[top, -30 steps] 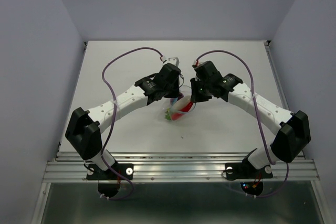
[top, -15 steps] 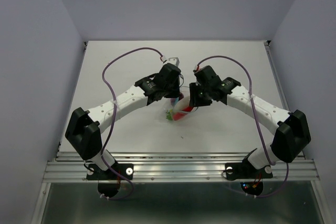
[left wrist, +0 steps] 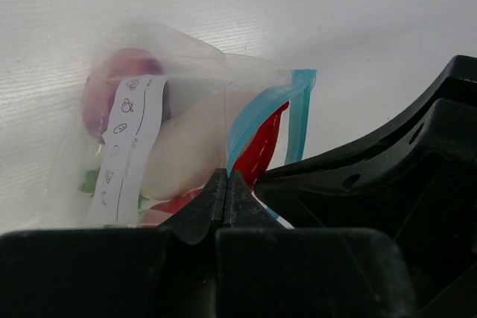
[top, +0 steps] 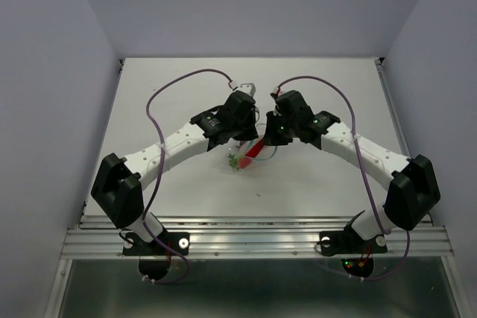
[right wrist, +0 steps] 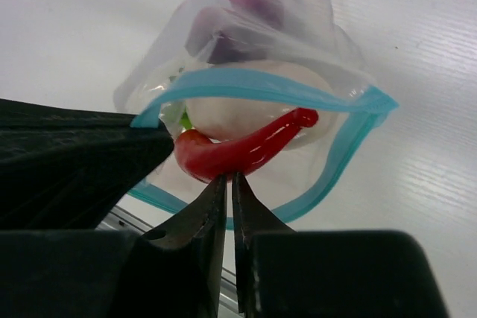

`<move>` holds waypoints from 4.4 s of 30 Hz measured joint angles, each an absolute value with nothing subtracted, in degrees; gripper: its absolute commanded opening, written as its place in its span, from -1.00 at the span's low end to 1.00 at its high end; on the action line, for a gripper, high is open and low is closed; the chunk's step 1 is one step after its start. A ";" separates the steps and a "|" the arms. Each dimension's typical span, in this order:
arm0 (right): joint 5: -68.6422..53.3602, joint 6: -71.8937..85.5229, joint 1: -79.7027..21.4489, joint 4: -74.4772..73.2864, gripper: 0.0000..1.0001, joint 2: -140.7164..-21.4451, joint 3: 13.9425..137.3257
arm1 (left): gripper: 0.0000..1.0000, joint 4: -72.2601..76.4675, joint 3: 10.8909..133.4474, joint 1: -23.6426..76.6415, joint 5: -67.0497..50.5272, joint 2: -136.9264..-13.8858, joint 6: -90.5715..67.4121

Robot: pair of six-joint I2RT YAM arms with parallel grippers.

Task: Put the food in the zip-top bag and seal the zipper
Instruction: Zip up the zip-top bag

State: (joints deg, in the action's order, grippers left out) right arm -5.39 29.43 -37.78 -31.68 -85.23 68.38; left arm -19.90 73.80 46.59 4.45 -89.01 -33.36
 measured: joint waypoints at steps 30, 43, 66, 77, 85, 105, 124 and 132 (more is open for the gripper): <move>-6.79 6.76 -36.84 -23.70 0.27 -78.67 68.40 | -1.00 -18.46 71.57 45.41 1.54 -85.71 -30.30; -15.94 -22.96 -35.22 -21.37 -0.63 -86.04 68.45 | -1.00 -17.43 69.93 44.05 -4.23 -84.49 -27.27; -17.96 -30.09 -30.30 -35.94 -0.99 -95.74 83.40 | 0.98 -10.92 46.02 43.03 -5.48 -57.47 -28.10; -20.51 -35.20 -29.58 -58.24 -0.99 -110.39 109.38 | 0.98 5.45 34.09 43.18 -6.55 -54.78 -20.62; -21.39 -36.69 -29.54 -64.16 -0.99 -111.90 109.51 | 0.98 11.00 34.09 43.18 -2.96 -56.38 -10.41; -24.18 -37.32 -29.54 -65.19 -0.99 -111.87 109.23 | 0.90 14.17 39.33 43.18 -5.82 -71.50 -1.91; -21.28 -35.31 -29.54 -64.95 -0.97 -111.87 109.23 | -1.00 12.10 43.53 43.81 -8.36 -77.45 -2.68; -8.47 -28.21 -29.61 -61.98 -0.91 -111.90 109.23 | -1.00 8.71 43.79 43.83 -6.31 -71.33 -8.84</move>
